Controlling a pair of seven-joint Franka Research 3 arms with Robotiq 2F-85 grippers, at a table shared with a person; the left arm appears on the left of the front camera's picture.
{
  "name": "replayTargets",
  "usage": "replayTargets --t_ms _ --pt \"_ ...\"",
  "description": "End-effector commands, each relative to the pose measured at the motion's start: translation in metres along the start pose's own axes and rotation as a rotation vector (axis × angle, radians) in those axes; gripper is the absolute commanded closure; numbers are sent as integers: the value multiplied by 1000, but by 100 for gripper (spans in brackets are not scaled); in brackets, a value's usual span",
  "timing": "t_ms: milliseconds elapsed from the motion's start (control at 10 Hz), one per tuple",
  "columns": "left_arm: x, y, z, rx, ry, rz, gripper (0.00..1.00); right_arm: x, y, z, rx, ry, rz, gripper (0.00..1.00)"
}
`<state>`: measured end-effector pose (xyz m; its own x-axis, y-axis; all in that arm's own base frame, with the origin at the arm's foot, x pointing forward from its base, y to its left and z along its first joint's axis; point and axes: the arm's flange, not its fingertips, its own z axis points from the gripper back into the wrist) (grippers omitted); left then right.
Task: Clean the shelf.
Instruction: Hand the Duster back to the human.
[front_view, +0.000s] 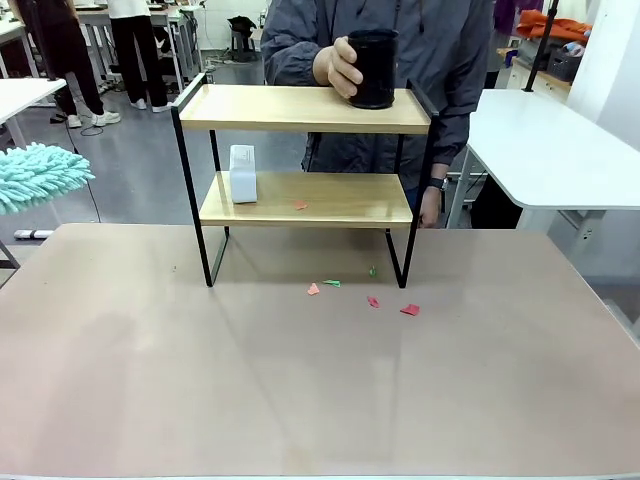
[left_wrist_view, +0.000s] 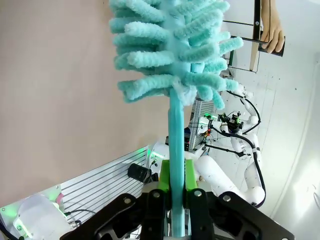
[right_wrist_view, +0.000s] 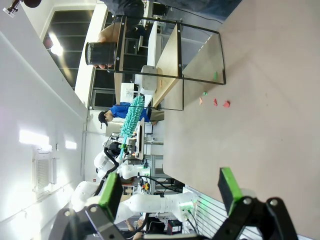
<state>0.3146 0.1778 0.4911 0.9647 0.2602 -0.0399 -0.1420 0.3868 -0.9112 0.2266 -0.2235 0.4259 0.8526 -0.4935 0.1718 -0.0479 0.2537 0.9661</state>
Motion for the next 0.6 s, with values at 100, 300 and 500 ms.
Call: replayTargets --t_ms 100,300,500 --pt "-1 -2 1 -13 5 -12 92 1 0 -2 18 -12 30 0" --pt "-4 -10 7 1 71 -70 88 0 0 0 0 0 0 0" --pt "-27 -59 42 -98 62 -325 88 13 35 20 29 -14 114 0"
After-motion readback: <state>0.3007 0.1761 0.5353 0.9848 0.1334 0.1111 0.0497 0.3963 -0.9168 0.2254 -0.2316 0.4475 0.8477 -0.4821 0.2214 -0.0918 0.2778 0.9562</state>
